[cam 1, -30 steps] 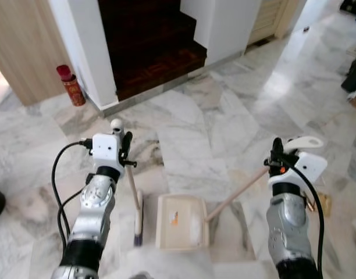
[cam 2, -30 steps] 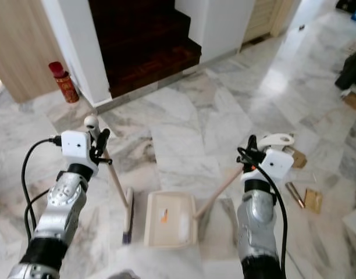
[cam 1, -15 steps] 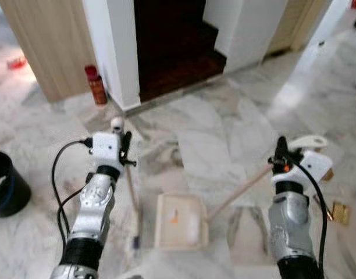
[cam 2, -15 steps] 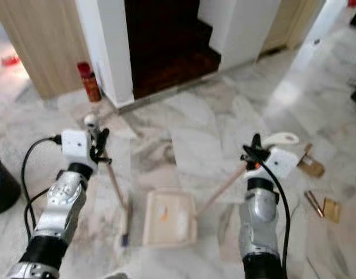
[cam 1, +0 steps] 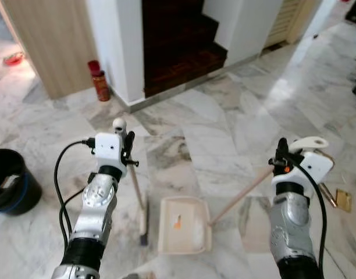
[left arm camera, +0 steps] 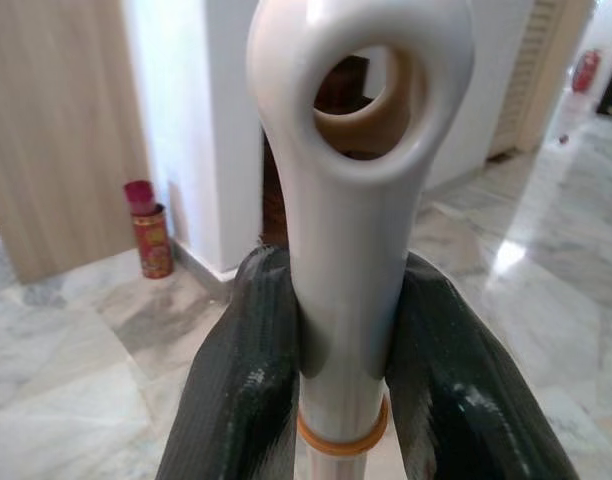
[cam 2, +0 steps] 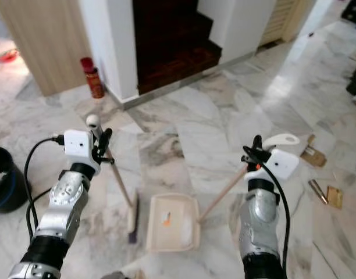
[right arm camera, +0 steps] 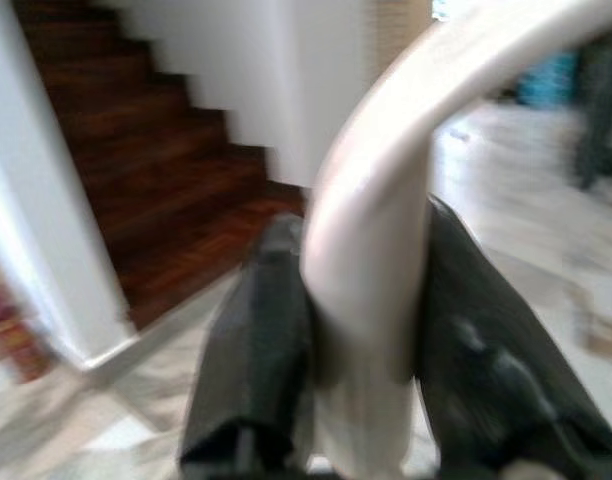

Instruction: Sweep floor

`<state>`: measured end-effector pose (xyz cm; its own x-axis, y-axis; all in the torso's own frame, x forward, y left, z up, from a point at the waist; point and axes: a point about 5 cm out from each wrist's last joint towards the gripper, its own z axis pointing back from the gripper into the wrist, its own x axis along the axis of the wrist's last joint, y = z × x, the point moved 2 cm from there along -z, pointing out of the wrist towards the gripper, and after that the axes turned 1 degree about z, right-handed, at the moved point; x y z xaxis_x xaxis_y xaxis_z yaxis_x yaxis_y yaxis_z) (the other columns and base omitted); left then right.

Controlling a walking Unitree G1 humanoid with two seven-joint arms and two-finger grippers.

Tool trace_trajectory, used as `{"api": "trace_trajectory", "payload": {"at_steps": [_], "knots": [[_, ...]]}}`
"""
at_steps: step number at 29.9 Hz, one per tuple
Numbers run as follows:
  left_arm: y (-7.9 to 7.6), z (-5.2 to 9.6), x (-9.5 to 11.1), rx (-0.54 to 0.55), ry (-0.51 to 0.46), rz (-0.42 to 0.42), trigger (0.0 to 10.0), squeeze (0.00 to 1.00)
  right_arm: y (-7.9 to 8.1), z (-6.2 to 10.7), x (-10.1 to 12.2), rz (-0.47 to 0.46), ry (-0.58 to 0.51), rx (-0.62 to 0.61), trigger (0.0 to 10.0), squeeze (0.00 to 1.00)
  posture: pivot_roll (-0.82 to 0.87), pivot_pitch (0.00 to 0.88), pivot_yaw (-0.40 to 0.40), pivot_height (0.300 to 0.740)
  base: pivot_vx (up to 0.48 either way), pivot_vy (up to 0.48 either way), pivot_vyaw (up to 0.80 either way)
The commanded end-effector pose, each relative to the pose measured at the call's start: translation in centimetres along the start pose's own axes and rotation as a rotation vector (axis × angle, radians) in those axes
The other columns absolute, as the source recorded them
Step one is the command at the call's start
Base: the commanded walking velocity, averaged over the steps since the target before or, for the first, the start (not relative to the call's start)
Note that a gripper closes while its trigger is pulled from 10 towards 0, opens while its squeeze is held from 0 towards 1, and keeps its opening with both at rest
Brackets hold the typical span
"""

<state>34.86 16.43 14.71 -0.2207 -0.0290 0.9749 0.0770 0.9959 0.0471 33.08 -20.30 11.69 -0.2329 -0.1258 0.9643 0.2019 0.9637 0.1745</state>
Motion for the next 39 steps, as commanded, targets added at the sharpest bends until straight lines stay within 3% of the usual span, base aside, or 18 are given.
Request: {"api": "trace_trajectory", "payload": {"at_steps": [1,39], "knots": [[-0.36,-0.40,1.01,-0.017,-0.040,-0.026,10.0,0.00,-0.41,-0.36,0.82,-0.031,-0.035,-0.025,10.0,0.00,0.13,0.128,-0.077,0.740,0.000,0.296,0.00],[-0.49,-0.40,1.13,-0.027,-0.041,-0.024,10.0,0.00,0.47,-0.15,0.50,-0.007,-0.027,0.007,10.0,0.00,0.14,0.138,-0.071,0.740,0.000,0.293,0.00]]}}
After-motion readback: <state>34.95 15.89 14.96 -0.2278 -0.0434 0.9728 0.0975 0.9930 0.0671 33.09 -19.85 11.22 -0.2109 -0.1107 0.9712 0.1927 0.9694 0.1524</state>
